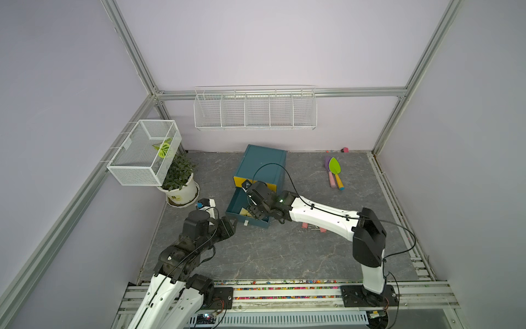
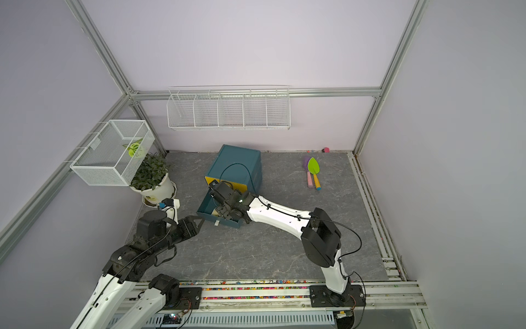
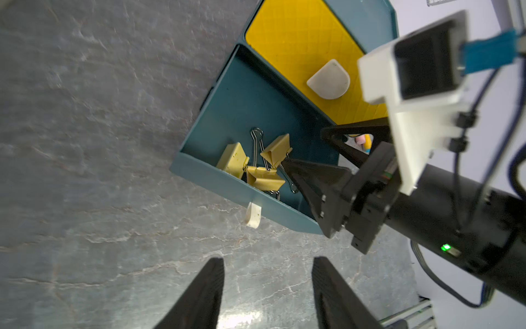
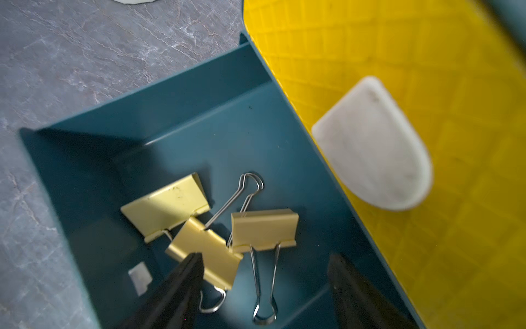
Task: Put the binder clips in the drawer according to color
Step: Place the binder clip in the drawer, then close the drawer in the storage box.
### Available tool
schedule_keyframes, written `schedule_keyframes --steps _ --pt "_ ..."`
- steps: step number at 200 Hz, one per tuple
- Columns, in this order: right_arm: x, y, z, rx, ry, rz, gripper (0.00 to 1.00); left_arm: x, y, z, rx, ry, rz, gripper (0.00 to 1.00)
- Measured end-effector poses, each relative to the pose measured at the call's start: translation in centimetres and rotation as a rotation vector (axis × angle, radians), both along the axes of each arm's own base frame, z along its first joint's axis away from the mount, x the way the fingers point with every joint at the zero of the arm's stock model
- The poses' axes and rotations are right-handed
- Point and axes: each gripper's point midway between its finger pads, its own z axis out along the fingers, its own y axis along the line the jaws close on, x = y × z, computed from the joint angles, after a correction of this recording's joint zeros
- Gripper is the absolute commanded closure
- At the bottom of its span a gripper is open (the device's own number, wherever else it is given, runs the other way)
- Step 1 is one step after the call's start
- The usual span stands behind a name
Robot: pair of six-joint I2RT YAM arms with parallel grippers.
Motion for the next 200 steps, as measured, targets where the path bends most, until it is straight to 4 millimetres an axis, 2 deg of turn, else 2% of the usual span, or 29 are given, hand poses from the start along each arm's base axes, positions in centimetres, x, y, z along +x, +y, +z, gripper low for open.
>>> schedule_keyframes --steps 18,42,61,76,98,113,138,168,200 --pt "-0.7 -0.9 1.6 0.040 0.001 -0.013 0.35 0.2 -0.8 -1.0 -0.050 0.038 -0.006 0.59" --pt "-2.1 -3.0 4.9 0.126 -0.013 -0.038 0.36 0.2 -1.5 -3.0 -0.133 0.109 0.020 0.66" --pt "-3.2 -4.5 7.1 0.206 -0.021 -0.055 0.36 0.1 -1.9 -4.7 -0.207 0.158 0.057 0.67" --pt "-4.0 -5.6 7.9 0.256 -0.017 -0.070 0.37 0.0 -2.1 -6.0 -0.276 0.189 0.093 0.67" --pt "-4.8 -7.1 7.4 0.301 0.018 -0.089 0.37 0.1 -2.3 -7.8 -0.370 0.232 0.144 0.67" --pt "-5.0 -8.2 6.6 0.315 0.049 -0.111 0.37 0.4 -2.5 -8.4 -0.425 0.250 0.171 0.65" --pt "-5.0 -9.6 5.5 0.330 0.085 -0.143 0.38 1.1 -2.8 -7.6 -0.504 0.240 0.198 0.63" --pt "-5.6 -10.0 4.7 0.339 0.116 -0.148 0.38 1.9 -3.2 -6.5 -0.567 0.220 0.208 0.64" --pt "-5.8 -9.9 5.0 0.359 0.127 -0.147 0.38 2.2 -3.3 -7.0 -0.586 0.241 0.221 0.65"
